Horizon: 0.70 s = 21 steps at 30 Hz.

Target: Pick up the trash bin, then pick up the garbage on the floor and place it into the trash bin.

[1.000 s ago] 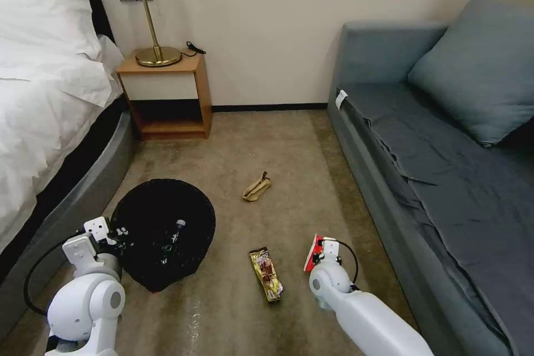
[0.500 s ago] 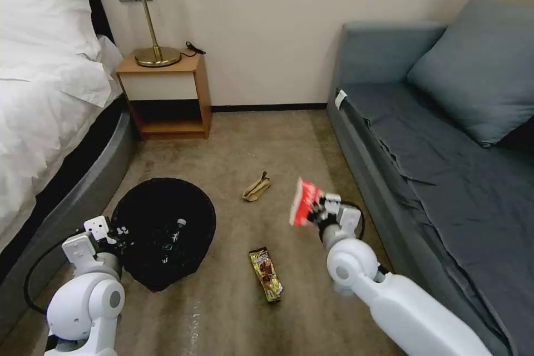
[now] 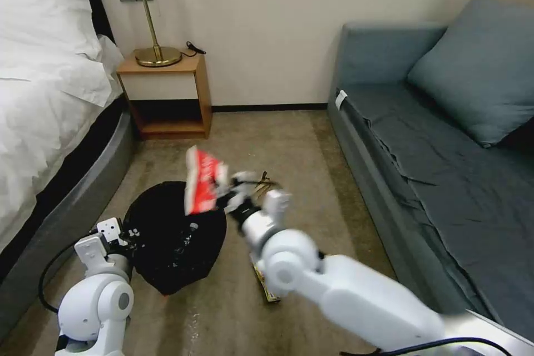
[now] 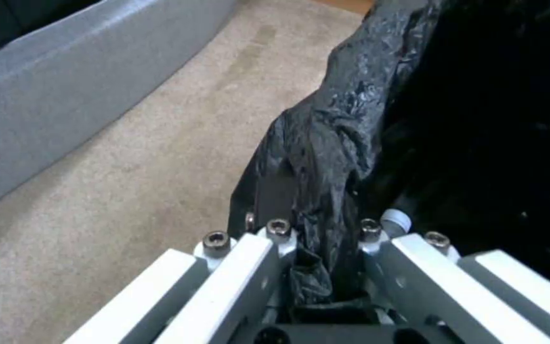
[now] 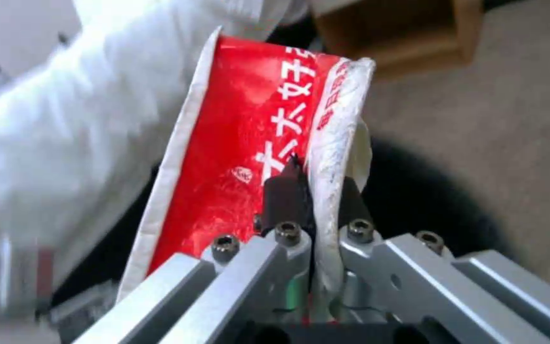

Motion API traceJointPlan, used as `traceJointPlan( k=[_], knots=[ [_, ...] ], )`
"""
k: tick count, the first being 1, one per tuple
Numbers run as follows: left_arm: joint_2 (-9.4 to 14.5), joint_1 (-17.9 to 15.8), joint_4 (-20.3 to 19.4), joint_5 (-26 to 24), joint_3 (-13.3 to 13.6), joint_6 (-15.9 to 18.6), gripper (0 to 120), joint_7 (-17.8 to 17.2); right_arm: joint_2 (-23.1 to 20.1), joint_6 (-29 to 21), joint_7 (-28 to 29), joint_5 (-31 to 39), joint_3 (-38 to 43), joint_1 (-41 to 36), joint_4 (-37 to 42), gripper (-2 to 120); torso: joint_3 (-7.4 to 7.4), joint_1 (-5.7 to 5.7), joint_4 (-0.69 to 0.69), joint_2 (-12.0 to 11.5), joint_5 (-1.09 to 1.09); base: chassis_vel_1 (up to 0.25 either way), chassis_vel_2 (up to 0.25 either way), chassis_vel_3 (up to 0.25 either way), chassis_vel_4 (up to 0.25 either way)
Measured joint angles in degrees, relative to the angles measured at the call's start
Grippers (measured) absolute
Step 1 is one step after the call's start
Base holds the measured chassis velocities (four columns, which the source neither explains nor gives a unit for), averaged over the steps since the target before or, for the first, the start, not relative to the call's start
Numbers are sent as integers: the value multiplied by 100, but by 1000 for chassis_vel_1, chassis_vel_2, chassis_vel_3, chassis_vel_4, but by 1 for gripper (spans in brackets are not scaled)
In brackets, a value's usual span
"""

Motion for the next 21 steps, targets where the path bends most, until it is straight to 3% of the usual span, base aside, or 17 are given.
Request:
traceJointPlan(
  k=[13,17,21],
  knots=[
    [-61,7,-49,32,25,0,3,-1,221,-45,206,-463,-861,235,-818,1,0,0,-1,0,1,0,0,0,0],
    [-67,13,-67,33,25,0,3,0,224,-78,225,-477,-932,279,-821,11,0,0,-1,0,1,0,0,0,0],
    [-84,34,-110,44,26,-3,3,0,247,-111,278,-493,-1069,390,-813,30,0,0,-1,0,2,0,0,0,0]
  ],
)
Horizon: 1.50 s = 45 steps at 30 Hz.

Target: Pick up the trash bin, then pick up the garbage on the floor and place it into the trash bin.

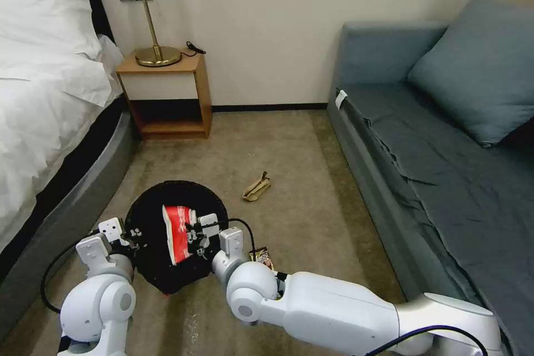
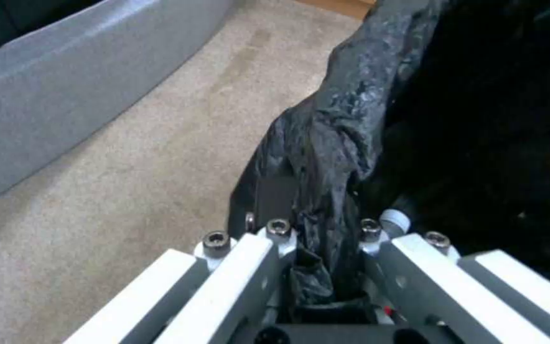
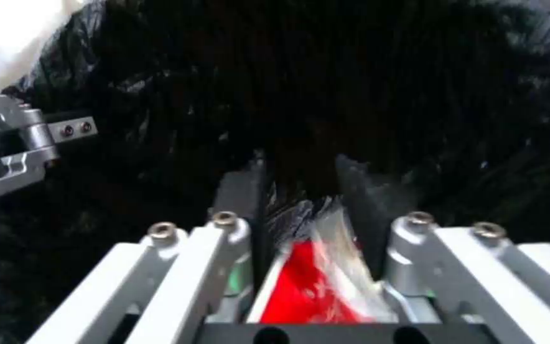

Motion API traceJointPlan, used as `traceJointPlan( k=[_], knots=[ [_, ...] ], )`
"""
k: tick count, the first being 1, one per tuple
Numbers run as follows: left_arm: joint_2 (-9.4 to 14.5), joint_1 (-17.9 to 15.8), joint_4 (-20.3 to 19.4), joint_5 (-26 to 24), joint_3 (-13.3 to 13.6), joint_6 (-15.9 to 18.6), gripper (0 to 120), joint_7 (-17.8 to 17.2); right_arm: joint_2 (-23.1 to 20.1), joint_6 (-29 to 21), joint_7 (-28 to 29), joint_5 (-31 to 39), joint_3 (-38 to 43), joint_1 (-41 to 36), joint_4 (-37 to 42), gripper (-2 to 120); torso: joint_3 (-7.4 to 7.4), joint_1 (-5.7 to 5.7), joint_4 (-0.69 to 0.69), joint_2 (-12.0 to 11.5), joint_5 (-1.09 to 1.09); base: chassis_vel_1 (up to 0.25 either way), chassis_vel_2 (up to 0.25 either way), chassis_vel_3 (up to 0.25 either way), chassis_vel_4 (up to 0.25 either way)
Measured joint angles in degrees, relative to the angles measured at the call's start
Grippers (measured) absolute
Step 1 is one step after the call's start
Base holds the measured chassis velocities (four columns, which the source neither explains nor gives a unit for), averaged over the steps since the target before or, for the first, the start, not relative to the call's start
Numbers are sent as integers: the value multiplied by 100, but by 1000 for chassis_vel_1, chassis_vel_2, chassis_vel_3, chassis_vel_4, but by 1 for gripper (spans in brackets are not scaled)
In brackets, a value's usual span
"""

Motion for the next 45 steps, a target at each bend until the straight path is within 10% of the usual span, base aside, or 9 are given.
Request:
traceJointPlan(
  k=[15,20,29,45],
  knots=[
    [10,35,-53,18,-29,-18,3,6,-126,-90,56,-236,493,45,336,82,0,0,0,-1,0,0,0,0,0],
    [64,5,-13,-7,-81,-24,3,9,-881,-332,128,-374,1260,70,789,99,0,0,2,-1,3,0,0,0,0],
    [125,-29,28,-60,-117,-30,3,12,-2394,-775,-187,-479,1340,-228,796,100,0,0,-2,-1,2,0,0,0,0],
    [86,-4,120,-62,-107,-91,3,32,-1813,-468,-903,-198,-1252,376,-1022,100,0,0,0,0,0,0,0,0,0]
  ],
)
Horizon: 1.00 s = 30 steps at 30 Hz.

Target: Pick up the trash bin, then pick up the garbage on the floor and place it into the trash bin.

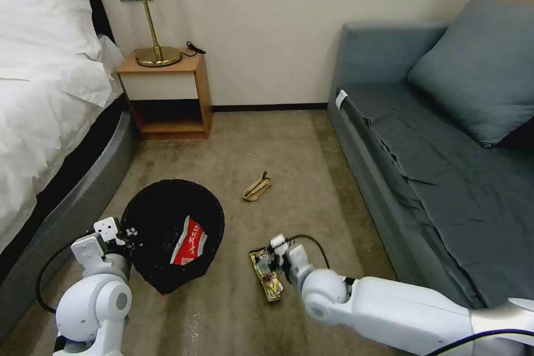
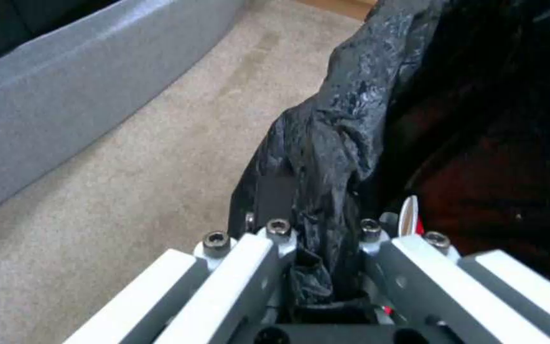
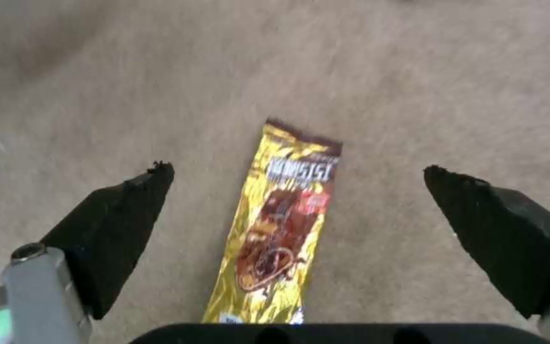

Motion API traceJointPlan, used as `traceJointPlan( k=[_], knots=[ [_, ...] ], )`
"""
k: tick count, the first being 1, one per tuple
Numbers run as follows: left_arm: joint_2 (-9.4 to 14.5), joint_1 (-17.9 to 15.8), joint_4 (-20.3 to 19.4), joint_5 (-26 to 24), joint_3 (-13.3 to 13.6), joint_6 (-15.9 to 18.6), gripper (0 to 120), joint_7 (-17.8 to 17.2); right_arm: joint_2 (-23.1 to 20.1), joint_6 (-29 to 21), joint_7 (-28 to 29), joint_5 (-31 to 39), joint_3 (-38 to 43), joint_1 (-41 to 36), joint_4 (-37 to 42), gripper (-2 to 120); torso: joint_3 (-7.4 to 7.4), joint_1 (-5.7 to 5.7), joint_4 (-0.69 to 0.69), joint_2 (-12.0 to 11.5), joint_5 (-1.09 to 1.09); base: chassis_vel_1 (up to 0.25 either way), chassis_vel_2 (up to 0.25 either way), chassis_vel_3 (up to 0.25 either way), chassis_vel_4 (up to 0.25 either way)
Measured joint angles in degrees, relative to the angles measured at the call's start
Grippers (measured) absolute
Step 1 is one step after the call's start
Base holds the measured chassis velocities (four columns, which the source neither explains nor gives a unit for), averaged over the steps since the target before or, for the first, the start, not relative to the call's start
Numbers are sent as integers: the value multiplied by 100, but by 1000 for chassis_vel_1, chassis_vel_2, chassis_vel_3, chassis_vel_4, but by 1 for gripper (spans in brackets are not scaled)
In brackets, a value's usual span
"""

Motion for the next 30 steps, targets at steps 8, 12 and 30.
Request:
traceJointPlan(
  k=[8,12,30],
  knots=[
    [-6,23,23,3,-6,-25,3,5,366,142,-362,28,-361,309,-780,100,0,0,0,0,0,0,0,0,0],
    [-9,21,35,4,-10,-33,3,8,479,152,-402,32,-479,345,-935,100,0,0,0,0,-1,0,0,0,0],
    [-68,44,20,4,-19,-46,3,13,1042,250,-590,23,-857,322,-1683,100,0,0,0,0,0,0,0,0,0]
  ],
)
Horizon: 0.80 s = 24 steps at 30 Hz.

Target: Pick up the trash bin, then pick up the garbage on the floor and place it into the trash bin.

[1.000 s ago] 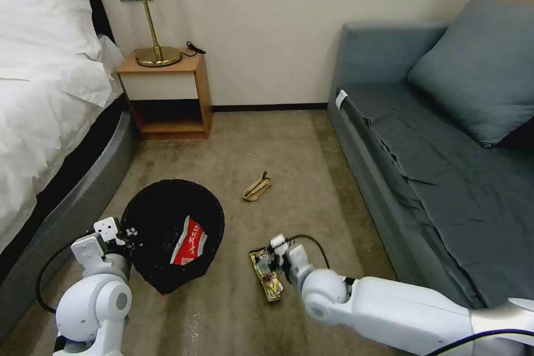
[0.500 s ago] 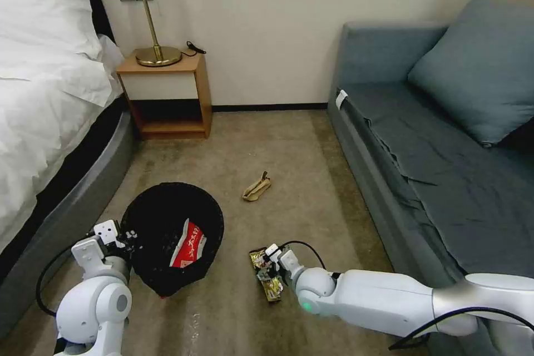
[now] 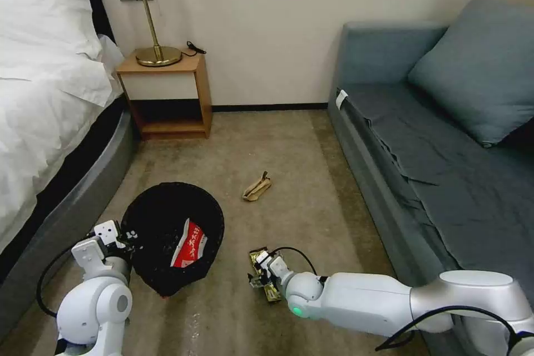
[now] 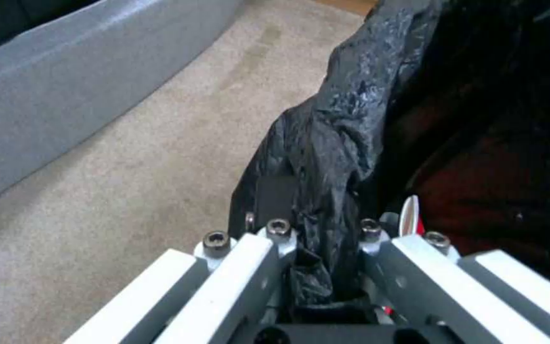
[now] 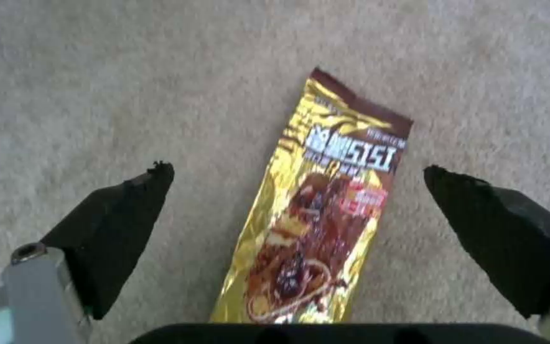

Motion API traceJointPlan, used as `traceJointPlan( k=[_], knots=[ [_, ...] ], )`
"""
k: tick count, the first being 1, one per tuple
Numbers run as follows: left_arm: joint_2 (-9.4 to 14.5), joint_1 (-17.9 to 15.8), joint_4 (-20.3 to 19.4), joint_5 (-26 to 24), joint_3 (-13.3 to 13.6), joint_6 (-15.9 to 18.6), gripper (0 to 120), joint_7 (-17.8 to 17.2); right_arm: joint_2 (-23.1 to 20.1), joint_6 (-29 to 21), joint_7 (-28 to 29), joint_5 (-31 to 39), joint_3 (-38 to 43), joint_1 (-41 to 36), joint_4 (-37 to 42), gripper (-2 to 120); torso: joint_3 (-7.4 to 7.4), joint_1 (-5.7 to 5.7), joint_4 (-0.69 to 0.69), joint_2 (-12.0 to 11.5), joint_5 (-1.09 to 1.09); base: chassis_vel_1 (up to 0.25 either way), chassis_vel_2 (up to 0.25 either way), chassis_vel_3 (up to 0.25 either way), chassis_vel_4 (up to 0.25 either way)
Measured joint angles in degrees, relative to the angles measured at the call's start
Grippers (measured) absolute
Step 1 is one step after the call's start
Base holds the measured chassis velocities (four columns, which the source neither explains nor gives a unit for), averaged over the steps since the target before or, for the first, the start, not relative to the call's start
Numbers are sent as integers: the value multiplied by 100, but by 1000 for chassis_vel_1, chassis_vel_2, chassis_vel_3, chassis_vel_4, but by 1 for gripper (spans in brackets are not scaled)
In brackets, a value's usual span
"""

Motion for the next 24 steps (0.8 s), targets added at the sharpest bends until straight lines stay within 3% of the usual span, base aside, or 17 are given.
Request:
traceJointPlan(
  k=[24],
  knots=[
    [-54,4,-11,18,23,-20,3,3,31,138,-33,-241,-31,-253,-311,100,0,0,0,0,0,0,0,0,0]
  ],
)
